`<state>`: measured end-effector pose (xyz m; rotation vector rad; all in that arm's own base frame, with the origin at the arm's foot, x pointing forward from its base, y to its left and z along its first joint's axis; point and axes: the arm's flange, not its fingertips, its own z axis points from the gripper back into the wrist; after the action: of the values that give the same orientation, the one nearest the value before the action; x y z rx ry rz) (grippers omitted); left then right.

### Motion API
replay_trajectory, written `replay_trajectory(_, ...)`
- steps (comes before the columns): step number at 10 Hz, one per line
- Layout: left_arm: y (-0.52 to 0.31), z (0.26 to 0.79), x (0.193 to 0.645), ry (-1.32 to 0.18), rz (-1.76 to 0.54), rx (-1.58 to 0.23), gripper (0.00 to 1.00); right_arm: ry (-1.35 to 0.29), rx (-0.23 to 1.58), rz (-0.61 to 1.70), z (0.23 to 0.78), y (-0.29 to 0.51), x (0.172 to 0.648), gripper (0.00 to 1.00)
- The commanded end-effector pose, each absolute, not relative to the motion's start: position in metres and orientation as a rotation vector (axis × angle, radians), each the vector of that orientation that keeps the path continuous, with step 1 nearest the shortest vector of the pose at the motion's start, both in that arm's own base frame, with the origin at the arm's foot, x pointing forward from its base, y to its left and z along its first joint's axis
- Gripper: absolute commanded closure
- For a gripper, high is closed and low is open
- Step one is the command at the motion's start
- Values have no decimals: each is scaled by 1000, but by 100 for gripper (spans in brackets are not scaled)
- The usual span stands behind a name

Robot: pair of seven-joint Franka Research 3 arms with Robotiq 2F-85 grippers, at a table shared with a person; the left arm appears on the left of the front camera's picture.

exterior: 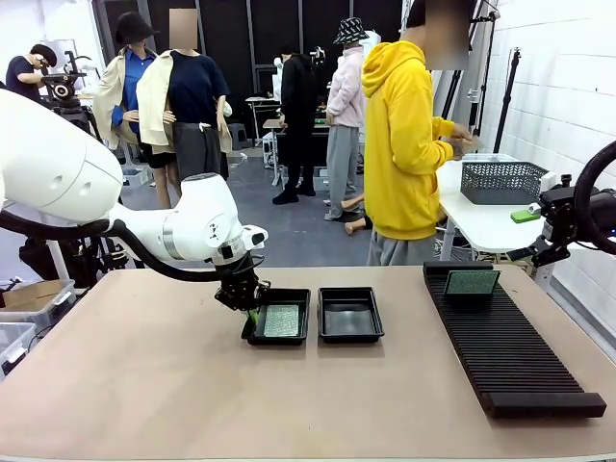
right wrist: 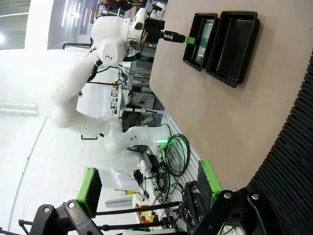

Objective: Inspect and transfer BCBs to ESD trays.
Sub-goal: Pick up the ESD tray and place it on the left side of the table.

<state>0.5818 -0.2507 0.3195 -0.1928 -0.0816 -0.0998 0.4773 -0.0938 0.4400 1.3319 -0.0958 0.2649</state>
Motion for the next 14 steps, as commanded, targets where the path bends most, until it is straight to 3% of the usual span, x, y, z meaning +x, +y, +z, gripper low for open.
replay_trajectory(1,-250,320,582,-84,-102,-190,100,-95,1314,251,439,-90,472,0)
replay_trajectory(9,-168,334,574,-62,-44,-267,100,-95,1314,251,439,-90,472,0)
replay_trajectory(14,-64,332,565,-90,21,-287,100,-95,1314,251,439,-90,472,0)
